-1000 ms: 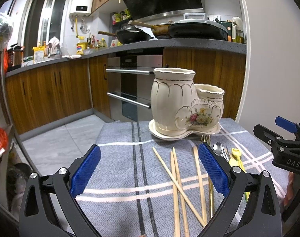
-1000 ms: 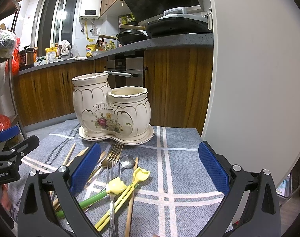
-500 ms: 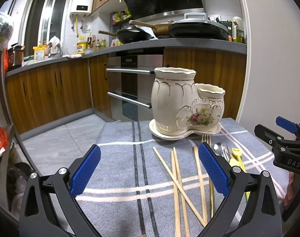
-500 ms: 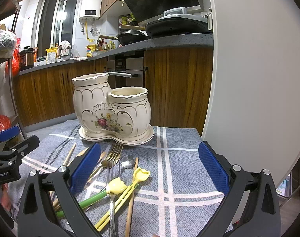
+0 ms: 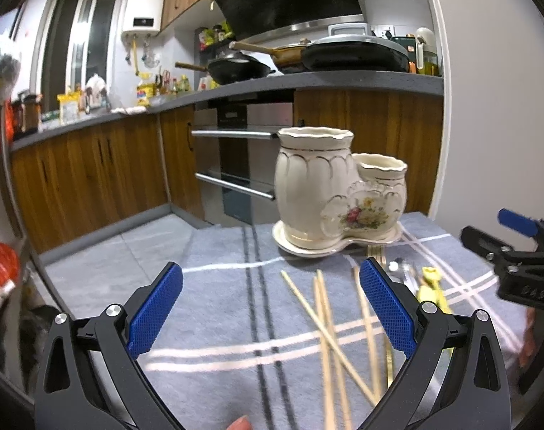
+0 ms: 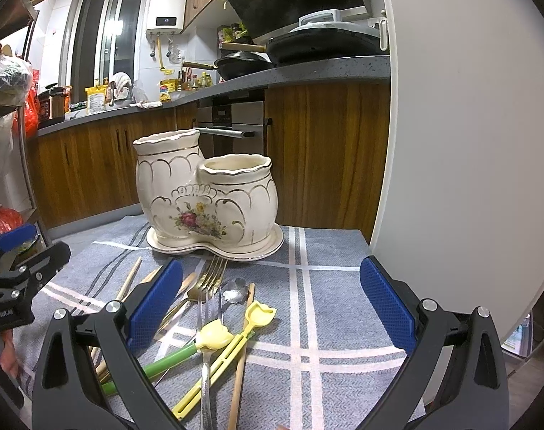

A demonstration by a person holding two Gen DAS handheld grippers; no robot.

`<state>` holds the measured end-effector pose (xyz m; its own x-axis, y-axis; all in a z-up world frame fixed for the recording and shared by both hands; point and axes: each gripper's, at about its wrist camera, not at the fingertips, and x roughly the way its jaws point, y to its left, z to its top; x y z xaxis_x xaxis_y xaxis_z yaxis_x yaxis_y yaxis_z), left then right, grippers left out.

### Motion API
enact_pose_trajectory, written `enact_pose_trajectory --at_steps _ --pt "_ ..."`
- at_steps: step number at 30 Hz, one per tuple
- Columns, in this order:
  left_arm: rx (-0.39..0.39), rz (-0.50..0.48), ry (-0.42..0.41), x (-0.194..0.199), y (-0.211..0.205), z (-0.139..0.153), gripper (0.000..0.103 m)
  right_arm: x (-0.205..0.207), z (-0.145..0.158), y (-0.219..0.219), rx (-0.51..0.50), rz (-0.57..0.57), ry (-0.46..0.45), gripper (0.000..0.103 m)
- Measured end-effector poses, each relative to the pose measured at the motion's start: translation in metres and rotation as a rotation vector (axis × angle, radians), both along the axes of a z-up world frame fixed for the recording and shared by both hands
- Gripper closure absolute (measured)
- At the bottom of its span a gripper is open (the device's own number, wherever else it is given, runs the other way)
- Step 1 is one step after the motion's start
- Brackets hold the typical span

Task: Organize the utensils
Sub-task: 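Lower the left tool onto a wooden chopstick while the right tool approaches the green spoon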

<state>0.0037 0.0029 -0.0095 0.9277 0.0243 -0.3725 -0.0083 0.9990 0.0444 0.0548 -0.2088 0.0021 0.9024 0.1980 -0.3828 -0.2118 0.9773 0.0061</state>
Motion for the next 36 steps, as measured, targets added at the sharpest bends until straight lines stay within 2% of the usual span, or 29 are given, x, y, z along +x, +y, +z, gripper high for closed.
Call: enact_pose_trajectory --at_steps 2,7,11,15,24,27,29,32,36 --pt "0.009 0.008 0.012 0.003 0.003 0.002 0.005 0.0 0.002 -0.003 0.019 0.029 0.006 0.005" --pt "-0.067 0.01 0.075 0.011 0.023 0.001 0.005 0.003 0.008 -0.013 0.049 0.039 0.033 0.005" --pt "-0.061 0.04 0.088 0.012 0.031 0.0 0.005 0.005 0.008 -0.022 0.091 0.076 0.092 0.005" --pt "-0.076 0.032 0.091 0.011 0.032 0.0 0.005 0.005 0.006 -0.029 0.094 0.075 0.116 0.005" --pt "-0.053 0.0 0.103 0.014 0.023 0.0 0.007 0.007 -0.001 -0.035 0.078 0.097 0.169 0.007" --pt "-0.055 -0.012 0.105 0.014 0.022 0.0 0.007 0.001 -0.005 -0.03 0.05 0.142 0.207 0.014" --pt "-0.056 -0.019 0.105 0.014 0.022 0.0 0.008 -0.004 -0.01 -0.024 0.035 0.183 0.244 0.022" --pt "-0.051 -0.035 0.109 0.014 0.018 0.0 0.008 -0.009 -0.014 -0.013 0.006 0.225 0.265 0.034" --pt "-0.041 -0.058 0.114 0.014 0.013 0.0 0.009 -0.011 -0.02 -0.001 -0.017 0.267 0.29 0.044"
